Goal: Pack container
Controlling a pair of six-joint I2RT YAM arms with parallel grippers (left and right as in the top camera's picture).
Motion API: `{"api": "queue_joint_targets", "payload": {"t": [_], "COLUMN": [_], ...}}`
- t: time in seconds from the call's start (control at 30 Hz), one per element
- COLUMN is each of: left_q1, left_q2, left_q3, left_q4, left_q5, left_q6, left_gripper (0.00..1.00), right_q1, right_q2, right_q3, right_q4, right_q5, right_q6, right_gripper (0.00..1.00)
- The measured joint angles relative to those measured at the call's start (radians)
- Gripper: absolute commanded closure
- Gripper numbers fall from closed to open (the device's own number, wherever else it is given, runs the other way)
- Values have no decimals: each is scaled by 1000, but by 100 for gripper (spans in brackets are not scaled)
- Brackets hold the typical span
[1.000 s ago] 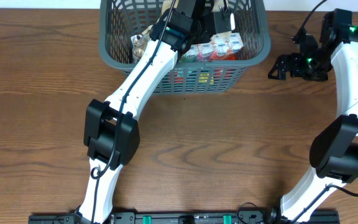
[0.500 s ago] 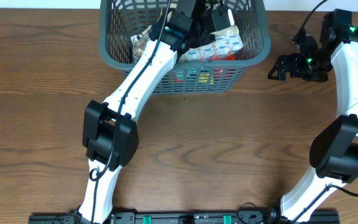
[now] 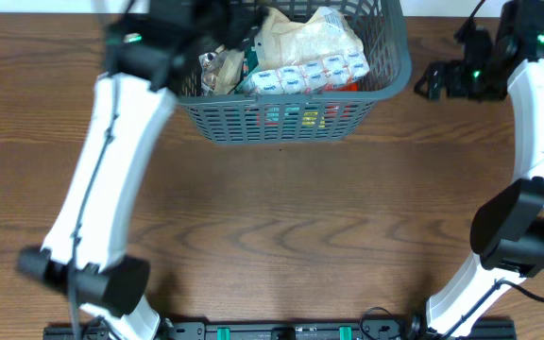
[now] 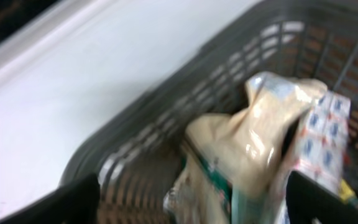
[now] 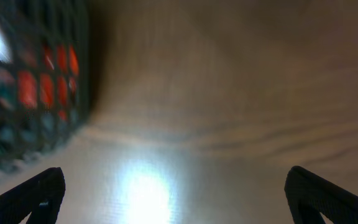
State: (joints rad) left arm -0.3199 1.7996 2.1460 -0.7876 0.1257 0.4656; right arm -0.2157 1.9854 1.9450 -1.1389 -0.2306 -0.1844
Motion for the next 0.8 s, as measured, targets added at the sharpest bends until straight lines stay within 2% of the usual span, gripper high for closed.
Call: {"api": "queue_joint_targets", "payload": {"t": [0.2, 0.33, 0.53, 0.67, 0.8], "left_q1": [126, 235, 347, 365, 365], "left_q2": [-144, -206, -240, -240, -265], "left_q3": [3, 3, 3, 3, -41], "left_q4": [-195, -304, -468, -557, -571], "left_q5": [2, 2, 2, 1, 2], "left_q6": [-114, -189, -234, -233, -229], "left_gripper": [12, 12, 12, 12, 11], "right_q1": [2, 11, 35, 37, 37], "right_q2": [-6, -34, -125, -163, -180], "right_q3": [263, 371, 412, 413, 413], "right_q4": [7, 6, -79, -182, -302], "right_q5": [24, 51, 63, 72, 95], "right_q6": [14, 19, 34, 50, 55], "right_gripper": [1, 1, 1, 1, 1]}}
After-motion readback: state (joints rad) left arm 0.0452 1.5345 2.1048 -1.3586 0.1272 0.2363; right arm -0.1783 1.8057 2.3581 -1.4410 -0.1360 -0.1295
